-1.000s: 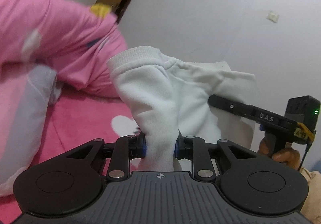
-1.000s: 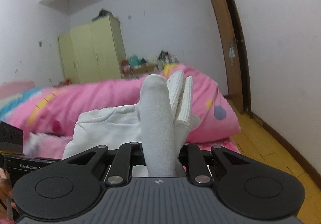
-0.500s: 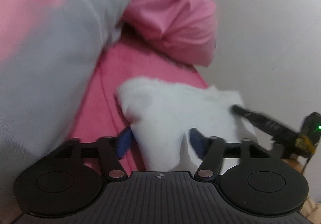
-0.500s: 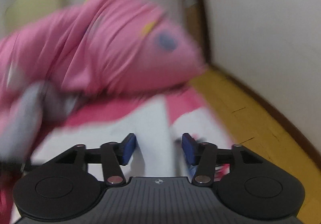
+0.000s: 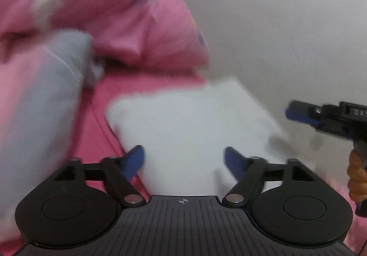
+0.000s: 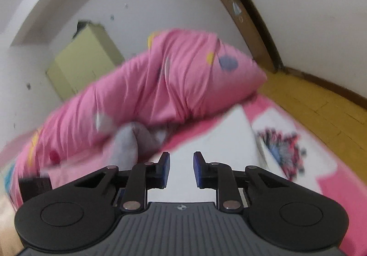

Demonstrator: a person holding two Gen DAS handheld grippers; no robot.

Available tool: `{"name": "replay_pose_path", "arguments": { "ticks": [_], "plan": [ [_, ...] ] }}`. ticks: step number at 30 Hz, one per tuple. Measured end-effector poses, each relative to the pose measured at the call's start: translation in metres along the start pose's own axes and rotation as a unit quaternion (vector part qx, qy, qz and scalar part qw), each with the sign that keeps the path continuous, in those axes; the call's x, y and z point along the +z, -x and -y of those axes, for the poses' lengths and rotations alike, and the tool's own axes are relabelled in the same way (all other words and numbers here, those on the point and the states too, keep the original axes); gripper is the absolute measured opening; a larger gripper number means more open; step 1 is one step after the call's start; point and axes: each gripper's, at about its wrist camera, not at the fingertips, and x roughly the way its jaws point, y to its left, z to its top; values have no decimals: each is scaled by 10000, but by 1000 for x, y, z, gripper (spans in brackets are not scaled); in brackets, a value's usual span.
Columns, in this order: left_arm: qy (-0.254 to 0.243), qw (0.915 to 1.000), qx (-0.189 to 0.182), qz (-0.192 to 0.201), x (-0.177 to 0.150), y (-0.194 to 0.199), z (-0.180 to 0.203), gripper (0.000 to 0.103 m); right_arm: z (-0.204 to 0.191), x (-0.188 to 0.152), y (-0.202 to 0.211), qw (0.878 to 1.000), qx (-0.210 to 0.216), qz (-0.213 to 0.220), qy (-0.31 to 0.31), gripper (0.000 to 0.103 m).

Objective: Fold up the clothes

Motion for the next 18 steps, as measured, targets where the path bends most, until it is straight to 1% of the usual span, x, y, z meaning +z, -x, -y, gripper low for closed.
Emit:
{"name": "replay_pose_path", "arguments": {
  "ticks": [1, 2, 3, 5, 6, 7, 8, 9, 10, 11, 12, 13, 14, 16, 17, 18],
  "plan": [
    [-52, 10000, 59, 12, -1, 9, 4, 82, 10, -2, 5, 9990, -375, -60, -255, 24],
    [-104, 9999, 117, 24, -3, 19, 7, 80, 25, -5, 4, 9941, -753, -144, -772, 24],
    [-156, 9997, 176, 36, -4, 28, 11, 80, 39, -9, 5, 9860, -1087, -194, -1250, 21],
    [-260, 9992, 293, 60, -7, 46, 18, 80, 36, -14, 35, 9811, -1068, 275, -1587, 21],
    [-313, 9989, 351, 73, -9, 56, 22, 82, 34, -17, 51, 9781, -1038, 500, -1731, 22],
    [-365, 9985, 410, 85, -10, 65, 26, 83, 20, -24, 70, 9798, -854, 642, -1690, 23],
    [-417, 9980, 464, 102, -12, 76, 29, 86, 4, -30, 88, 9811, -737, 672, -1657, 25],
    [-476, 9976, 466, 186, -18, 100, 30, 93, -13, -36, 105, 9826, -676, 641, -1606, 34],
    [-533, 9971, 471, 265, -24, 124, 31, 98, -34, -47, 123, 9849, -658, 590, -1491, 46],
    [-563, 9967, 505, 298, -32, 145, 35, 103, -55, -57, 140, 9870, -645, 545, -1368, 49],
    [-593, 9962, 540, 330, -40, 167, 39, 103, -74, -69, 156, 9893, -672, 546, -1172, 55],
    [-624, 9957, 574, 363, -48, 188, 43, 103, -93, -82, 172, 9912, -703, 551, -973, 63],
    [-647, 9953, 602, 392, -56, 209, 47, 103, -112, -90, 183, 9926, -770, 580, -736, 67],
    [-488, 9967, 542, 362, -73, 246, 56, 103, -151, -108, 204, 9935, -908, 638, -265, 79],
    [-412, 9972, 536, 324, -80, 258, 60, 103, -169, -118, 207, 9927, -1014, 654, -63, 81],
    [-332, 9977, 526, 274, -86, 271, 65, 103, -186, -128, 215, 9914, -1123, 665, 68, 87]
  ]
}}
